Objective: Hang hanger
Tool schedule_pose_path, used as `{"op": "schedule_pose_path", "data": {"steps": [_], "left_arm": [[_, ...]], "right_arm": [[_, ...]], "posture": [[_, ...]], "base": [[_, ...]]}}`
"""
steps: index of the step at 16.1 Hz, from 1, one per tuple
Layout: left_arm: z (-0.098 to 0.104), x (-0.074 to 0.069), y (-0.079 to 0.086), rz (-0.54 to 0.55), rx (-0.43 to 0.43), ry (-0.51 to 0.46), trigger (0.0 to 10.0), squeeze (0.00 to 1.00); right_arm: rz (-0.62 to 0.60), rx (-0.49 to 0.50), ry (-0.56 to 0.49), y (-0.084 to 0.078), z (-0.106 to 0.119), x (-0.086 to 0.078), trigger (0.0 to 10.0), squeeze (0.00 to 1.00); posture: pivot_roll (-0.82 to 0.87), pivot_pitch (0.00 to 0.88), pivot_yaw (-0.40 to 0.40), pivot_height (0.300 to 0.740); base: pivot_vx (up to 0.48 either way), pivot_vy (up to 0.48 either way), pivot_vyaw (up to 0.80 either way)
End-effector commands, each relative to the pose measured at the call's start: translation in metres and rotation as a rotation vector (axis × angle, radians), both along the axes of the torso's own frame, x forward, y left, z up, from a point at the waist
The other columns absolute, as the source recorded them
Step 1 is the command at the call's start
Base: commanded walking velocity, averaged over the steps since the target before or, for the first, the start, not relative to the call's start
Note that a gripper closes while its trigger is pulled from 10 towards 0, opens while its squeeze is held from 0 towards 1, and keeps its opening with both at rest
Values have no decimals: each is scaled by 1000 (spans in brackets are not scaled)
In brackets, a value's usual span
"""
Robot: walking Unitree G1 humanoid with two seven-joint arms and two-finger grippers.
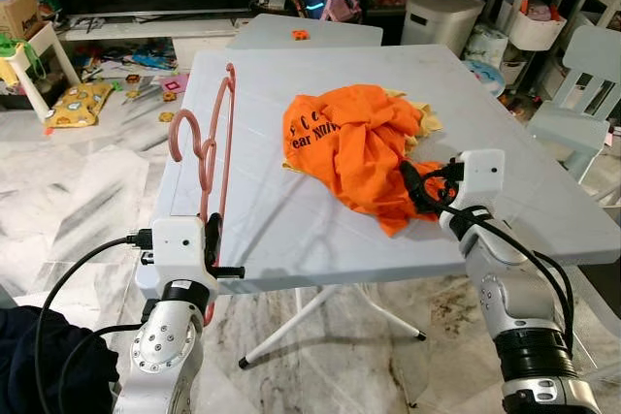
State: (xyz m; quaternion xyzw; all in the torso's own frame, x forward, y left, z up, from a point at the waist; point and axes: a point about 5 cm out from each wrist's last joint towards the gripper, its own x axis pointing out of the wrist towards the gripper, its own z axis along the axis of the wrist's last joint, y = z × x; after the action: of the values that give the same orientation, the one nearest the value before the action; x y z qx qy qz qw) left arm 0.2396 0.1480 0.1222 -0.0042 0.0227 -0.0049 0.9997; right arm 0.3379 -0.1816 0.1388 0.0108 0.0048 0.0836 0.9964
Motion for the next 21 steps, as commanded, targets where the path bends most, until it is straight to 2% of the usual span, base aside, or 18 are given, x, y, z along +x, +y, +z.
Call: {"op": "schedule_pose_path", "data": {"steps": [1, 4, 21], "left_arm": [[3, 1, -1, -3, 9, -9, 10000, 0], [3, 1, -1, -6, 8, -7, 10000, 0], [1, 1, -2, 0, 1, 5, 10000, 0]], "right_arm": [[-5, -4, -14, 0, 5, 3, 10000, 0], [-4, -4, -11, 0, 4, 4, 10000, 0], [-1, -3, -2, 1, 2, 8, 10000, 0]], "posture": [[-1, 14, -1, 740], [-1, 14, 0, 740], [-2, 20, -8, 740]], "base": [[0, 0, 0], [0, 0, 0], [-254, 0, 0]]}}
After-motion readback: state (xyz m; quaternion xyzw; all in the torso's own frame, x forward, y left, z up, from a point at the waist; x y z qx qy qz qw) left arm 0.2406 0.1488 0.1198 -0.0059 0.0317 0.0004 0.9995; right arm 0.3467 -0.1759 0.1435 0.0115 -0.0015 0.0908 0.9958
